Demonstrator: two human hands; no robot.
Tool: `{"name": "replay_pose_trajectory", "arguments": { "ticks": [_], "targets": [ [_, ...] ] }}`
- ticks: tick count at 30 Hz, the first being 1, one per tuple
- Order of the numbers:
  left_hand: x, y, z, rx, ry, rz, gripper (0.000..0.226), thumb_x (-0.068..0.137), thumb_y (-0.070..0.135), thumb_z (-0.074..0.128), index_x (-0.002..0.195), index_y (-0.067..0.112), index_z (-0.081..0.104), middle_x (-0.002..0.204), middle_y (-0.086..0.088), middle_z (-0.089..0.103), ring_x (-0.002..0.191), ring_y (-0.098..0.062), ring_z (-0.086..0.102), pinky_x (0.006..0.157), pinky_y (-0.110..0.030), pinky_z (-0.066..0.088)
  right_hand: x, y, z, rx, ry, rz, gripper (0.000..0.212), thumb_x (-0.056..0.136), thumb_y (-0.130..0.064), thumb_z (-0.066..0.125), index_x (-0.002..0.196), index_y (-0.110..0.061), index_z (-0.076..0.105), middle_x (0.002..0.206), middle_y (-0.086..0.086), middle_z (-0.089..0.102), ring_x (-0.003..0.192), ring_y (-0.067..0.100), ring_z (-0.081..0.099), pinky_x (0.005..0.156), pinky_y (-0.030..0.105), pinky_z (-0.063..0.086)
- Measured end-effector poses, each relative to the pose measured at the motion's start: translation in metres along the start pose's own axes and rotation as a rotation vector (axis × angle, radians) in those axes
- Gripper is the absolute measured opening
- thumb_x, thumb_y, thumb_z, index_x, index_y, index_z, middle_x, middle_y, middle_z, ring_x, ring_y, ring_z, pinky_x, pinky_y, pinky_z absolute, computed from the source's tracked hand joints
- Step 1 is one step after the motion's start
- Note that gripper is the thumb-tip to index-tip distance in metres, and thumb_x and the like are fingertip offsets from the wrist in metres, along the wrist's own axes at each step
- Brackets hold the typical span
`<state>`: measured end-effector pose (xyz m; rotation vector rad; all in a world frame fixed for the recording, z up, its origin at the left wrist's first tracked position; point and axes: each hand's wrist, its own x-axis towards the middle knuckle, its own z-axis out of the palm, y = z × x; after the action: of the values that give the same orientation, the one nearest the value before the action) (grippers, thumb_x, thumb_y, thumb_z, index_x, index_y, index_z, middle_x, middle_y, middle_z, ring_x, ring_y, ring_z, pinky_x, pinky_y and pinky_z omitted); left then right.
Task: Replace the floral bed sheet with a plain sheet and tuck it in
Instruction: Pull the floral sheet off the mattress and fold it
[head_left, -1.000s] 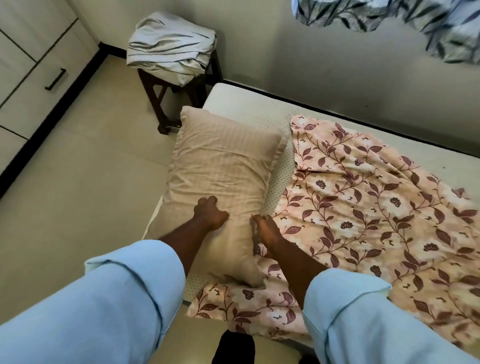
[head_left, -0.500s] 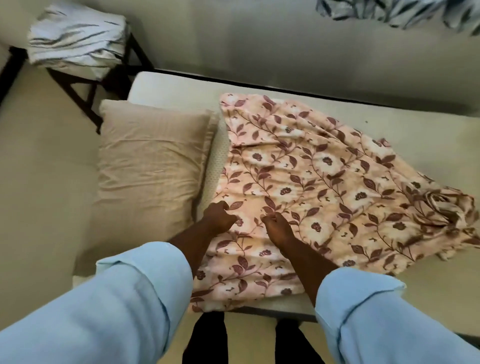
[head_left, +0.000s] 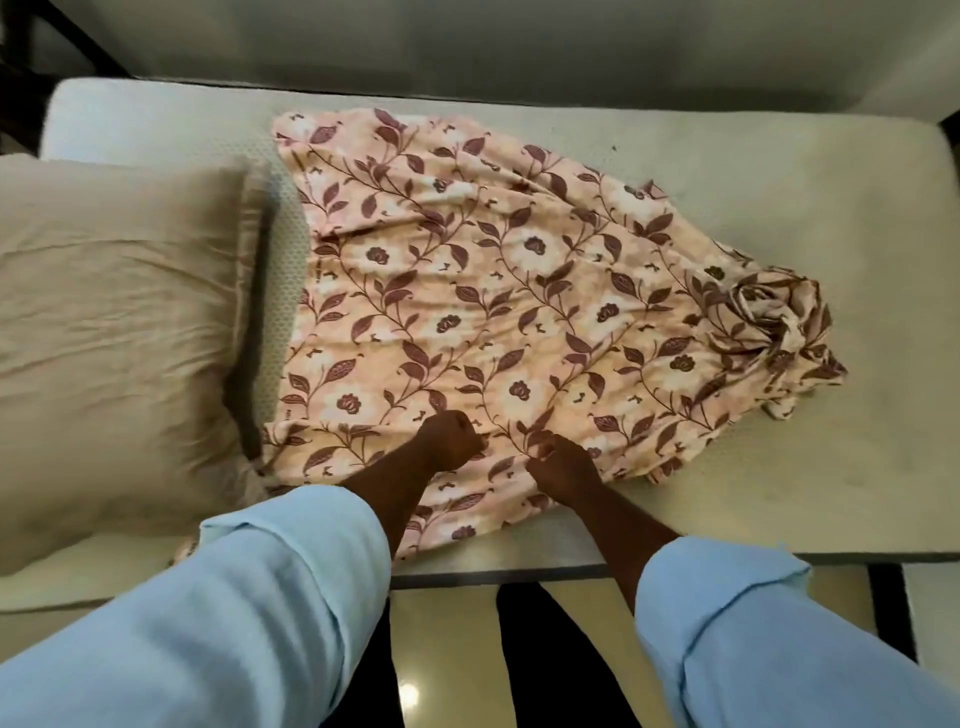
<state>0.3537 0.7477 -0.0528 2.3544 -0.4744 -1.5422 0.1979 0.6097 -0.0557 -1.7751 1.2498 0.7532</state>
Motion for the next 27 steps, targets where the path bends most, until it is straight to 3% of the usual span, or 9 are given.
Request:
{"name": "replay_pose_trajectory", "arguments": {
  "ticks": [4,7,9,11,13,17,20,24,27],
  "targets": [
    [0.01,0.017,0.037,0.069,-0.09,0.018,0.038,0.087,0.044,0.074,0.109,0.013,0.069,0.113,-0.006,0.067,0.108,-0.023,0.062,0.085,-0.029,0.048,0.012,0.037,-0.007,0.018,0.044,0.141,0.082,0.076,-0.038,0.083,0.14,-0.003,0.046,0.137,0.014,0.058,0.128,0.034,0.055,0.098,0.031,0.044],
    [0.017,0.024,0.061,0.095,-0.112,0.017,0.036,0.083,0.036,0.079,0.106,0.009,0.072,0.113,-0.007,0.07,0.109,-0.024,0.064,0.087,-0.03,0.05,0.022,0.056,-0.011,0.206,0.05,0.283,0.08,0.075,-0.038,0.081,0.14,-0.002,0.05,0.14,0.01,0.058,0.127,0.032,0.056,0.107,0.037,0.048],
    [0.021,0.026,0.071,0.114,-0.111,0.01,0.035,0.081,0.036,0.082,0.102,0.01,0.071,0.113,-0.007,0.068,0.11,-0.023,0.062,0.092,-0.031,0.051,0.035,0.071,-0.008,0.382,0.029,0.444,0.087,0.068,-0.044,0.078,0.142,-0.007,0.05,0.134,0.01,0.06,0.116,0.031,0.062,0.098,0.042,0.055],
    [0.027,0.027,0.081,0.121,-0.103,0.004,0.032,0.077,0.04,0.084,0.094,0.019,0.067,0.115,-0.006,0.067,0.113,-0.023,0.06,0.095,-0.032,0.051,0.046,0.086,-0.005,0.56,-0.013,0.508,0.08,0.071,-0.044,0.077,0.139,-0.012,0.05,0.113,0.008,0.062,0.098,0.029,0.066,0.078,0.039,0.058],
    [0.031,0.03,0.088,0.139,-0.095,-0.006,0.033,0.077,0.044,0.083,0.095,0.023,0.064,0.116,-0.004,0.066,0.113,-0.022,0.057,0.091,-0.027,0.047,0.052,0.088,-0.004,0.654,-0.052,0.496,0.065,0.08,-0.041,0.075,0.136,-0.014,0.054,0.108,0.006,0.064,0.089,0.023,0.065,0.063,0.03,0.051],
    [0.038,0.037,0.094,0.136,-0.057,0.004,0.037,0.08,0.042,0.079,0.107,0.02,0.067,0.108,0.002,0.063,0.105,-0.018,0.057,0.078,-0.021,0.038,0.061,0.078,-0.009,0.75,-0.12,0.36,0.021,0.096,-0.03,0.064,0.115,-0.021,0.065,0.102,0.003,0.065,0.081,0.015,0.058,0.061,0.026,0.043],
    [0.04,0.043,0.096,0.108,-0.051,0.005,0.035,0.079,0.039,0.082,0.105,0.019,0.068,0.098,0.005,0.059,0.094,-0.013,0.052,0.071,-0.022,0.037,0.07,0.073,-0.013,0.768,-0.066,0.322,0.011,0.094,-0.024,0.061,0.102,-0.02,0.067,0.089,0.007,0.059,0.069,0.016,0.051,0.054,0.025,0.038],
    [0.049,0.05,0.105,0.065,-0.075,0.002,0.025,0.077,0.032,0.084,0.093,0.021,0.068,0.098,0.003,0.067,0.097,-0.017,0.061,0.076,-0.026,0.047,0.08,0.075,-0.017,0.82,-0.075,0.291,0.014,0.088,-0.021,0.062,0.1,-0.021,0.069,0.1,0.007,0.063,0.087,0.019,0.058,0.062,0.028,0.044],
    [0.053,0.057,0.116,0.103,-0.108,0.04,0.028,0.076,0.034,0.085,0.087,0.024,0.063,0.101,-0.001,0.067,0.098,-0.019,0.061,0.074,-0.027,0.045,0.083,0.083,-0.019,0.861,-0.094,0.283,0.023,0.088,-0.033,0.065,0.106,-0.022,0.074,0.111,0.001,0.07,0.101,0.015,0.063,0.069,0.03,0.047]
  ]
}}
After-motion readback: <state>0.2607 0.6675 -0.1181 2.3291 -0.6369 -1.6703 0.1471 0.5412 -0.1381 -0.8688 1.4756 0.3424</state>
